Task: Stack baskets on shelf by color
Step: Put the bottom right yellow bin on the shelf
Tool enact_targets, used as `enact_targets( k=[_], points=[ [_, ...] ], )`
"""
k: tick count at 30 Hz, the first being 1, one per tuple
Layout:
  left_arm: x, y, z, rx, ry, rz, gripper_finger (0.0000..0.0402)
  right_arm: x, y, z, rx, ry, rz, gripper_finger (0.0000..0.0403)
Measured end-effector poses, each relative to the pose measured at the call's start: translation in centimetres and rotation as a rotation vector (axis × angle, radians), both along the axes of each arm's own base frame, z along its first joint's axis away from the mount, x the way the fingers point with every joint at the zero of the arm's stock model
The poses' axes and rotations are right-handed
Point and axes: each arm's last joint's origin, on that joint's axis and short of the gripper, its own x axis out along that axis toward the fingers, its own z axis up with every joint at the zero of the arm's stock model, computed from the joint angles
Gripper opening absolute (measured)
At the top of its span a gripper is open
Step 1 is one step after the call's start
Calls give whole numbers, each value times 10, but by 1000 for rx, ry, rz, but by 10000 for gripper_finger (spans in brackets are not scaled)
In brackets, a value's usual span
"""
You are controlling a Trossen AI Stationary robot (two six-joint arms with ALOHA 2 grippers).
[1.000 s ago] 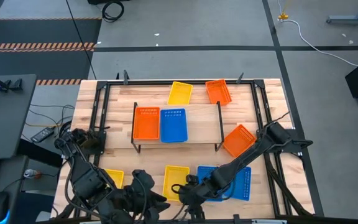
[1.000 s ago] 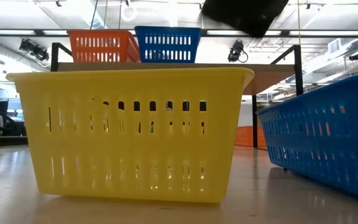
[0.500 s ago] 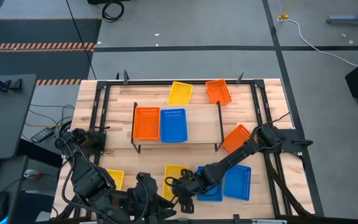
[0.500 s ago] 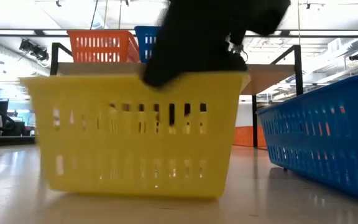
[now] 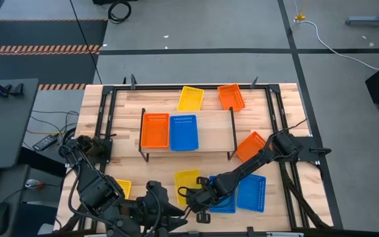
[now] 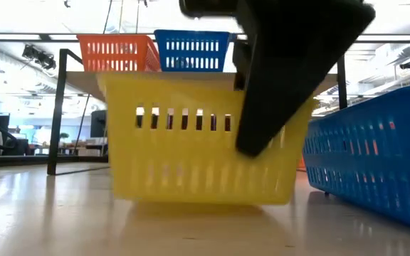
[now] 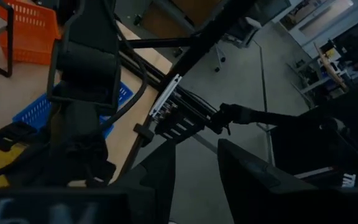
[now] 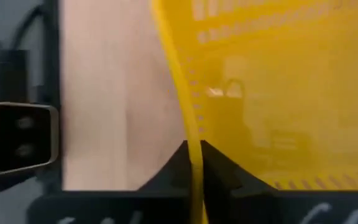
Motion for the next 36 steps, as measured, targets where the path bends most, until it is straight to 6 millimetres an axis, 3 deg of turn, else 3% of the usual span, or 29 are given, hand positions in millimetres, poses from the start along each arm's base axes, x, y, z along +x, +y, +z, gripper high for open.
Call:
enact_targets(
  k=[6,15,24,30,36],
  points=[
    [-1,2,-3,32,29,1,126,-17,5,40,24,-17,92,9],
    [11,15,-4,43,35,42,125,-59,-5,136,71,-136,141,7],
    [17,22,-4,101,30,38,125,-118,-51,219,-41,-335,30,7],
    [19,25,-4,112,30,42,125,-139,-94,239,-158,-336,-94,8],
    [20,28,-5,161,46,32,125,-140,-124,233,-264,-218,-118,8]
  ],
)
